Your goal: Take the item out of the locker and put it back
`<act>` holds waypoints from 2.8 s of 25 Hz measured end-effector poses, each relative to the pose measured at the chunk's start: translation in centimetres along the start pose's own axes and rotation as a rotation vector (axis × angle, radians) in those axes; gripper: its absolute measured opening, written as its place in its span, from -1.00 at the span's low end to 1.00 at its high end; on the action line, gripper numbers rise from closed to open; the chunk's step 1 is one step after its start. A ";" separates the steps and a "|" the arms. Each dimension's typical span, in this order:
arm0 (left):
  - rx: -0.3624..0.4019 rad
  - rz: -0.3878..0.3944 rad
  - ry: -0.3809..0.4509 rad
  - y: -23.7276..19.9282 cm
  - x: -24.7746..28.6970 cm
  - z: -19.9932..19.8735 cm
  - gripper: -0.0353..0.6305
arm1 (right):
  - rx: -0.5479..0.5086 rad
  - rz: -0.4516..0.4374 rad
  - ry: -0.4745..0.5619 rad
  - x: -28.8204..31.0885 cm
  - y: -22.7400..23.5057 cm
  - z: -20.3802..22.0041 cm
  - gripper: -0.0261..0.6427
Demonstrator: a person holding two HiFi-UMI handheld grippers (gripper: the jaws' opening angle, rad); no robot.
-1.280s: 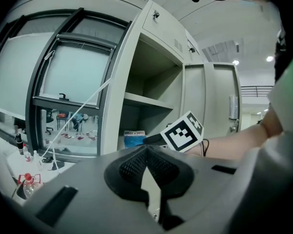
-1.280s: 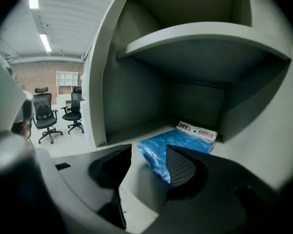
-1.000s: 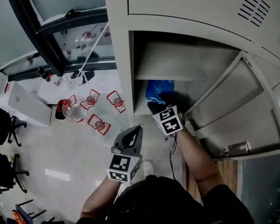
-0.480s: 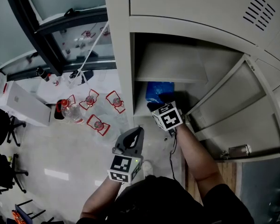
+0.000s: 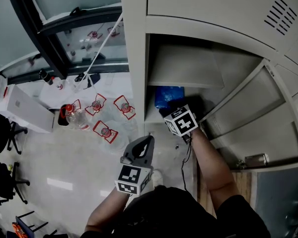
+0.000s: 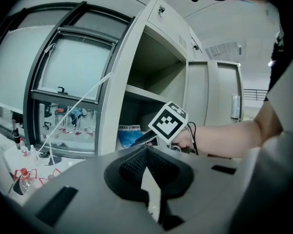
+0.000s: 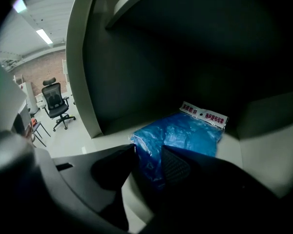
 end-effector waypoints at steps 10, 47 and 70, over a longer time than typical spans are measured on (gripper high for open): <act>-0.003 0.012 -0.018 0.3 -0.7 0.3 -0.88 | -0.122 0.081 -0.018 -0.2 -1.4 -0.2 -0.78; 0.007 0.070 -0.005 1.4 -12.6 0.4 -0.88 | 0.006 0.302 0.253 -12.2 -12.0 -0.5 -0.86; 0.031 0.121 -0.030 5.9 -19.7 1.8 -0.88 | 0.075 0.328 0.348 -24.1 -23.3 2.8 -0.86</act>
Point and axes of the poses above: the fingertips, and each gripper's own axes: x forward along the fingers, y to its right, z out of its underside, the point moved 5 cm from there along -x, backward along the fingers, and after that the axes turned 10 degrees about y, right-handed, at the moved point
